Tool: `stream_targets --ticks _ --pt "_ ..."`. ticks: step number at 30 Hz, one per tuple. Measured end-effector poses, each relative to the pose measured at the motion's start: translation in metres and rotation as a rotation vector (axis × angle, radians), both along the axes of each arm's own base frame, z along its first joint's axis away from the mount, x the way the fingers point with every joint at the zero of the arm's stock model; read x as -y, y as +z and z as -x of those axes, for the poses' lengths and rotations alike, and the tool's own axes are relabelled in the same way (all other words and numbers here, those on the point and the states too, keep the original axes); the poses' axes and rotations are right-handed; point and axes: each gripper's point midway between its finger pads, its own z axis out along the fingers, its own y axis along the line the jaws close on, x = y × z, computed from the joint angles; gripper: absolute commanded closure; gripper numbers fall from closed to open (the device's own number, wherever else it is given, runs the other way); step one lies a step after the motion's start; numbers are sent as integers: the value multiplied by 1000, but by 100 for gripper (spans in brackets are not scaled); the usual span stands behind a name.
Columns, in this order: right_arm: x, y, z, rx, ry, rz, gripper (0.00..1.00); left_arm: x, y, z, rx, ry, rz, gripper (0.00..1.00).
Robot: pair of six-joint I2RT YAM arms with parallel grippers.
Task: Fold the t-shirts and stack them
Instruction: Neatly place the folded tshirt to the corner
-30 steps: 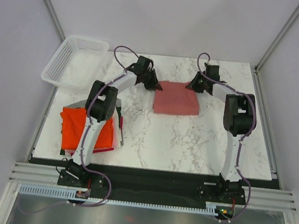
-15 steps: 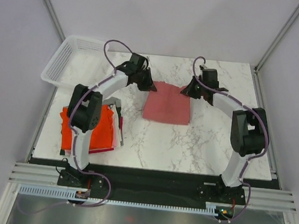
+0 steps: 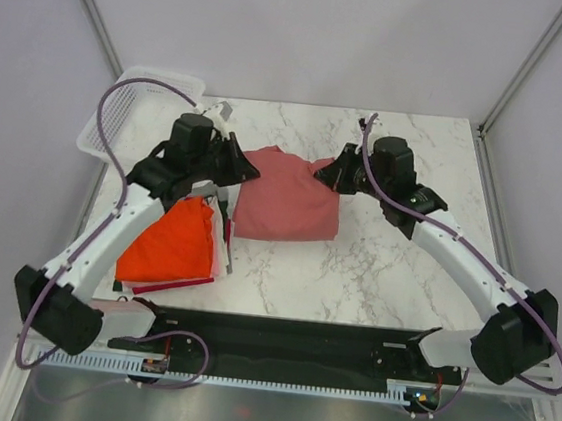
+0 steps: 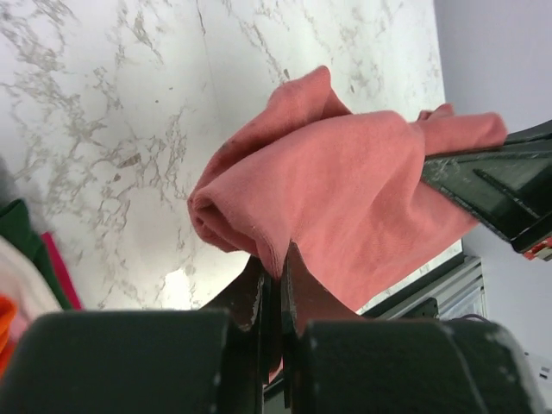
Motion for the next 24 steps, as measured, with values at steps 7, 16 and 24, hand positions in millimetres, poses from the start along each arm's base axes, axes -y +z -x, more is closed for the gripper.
stream_targets --ticks 7,16,24 --pt "-51 31 71 43 148 -25 100 -54 53 69 145 109 -2 98" --pt "-123 35 140 52 284 17 100 -122 31 120 130 314 -139 98" --pt "-174 24 163 51 314 66 100 -175 12 138 101 525 -271 98"
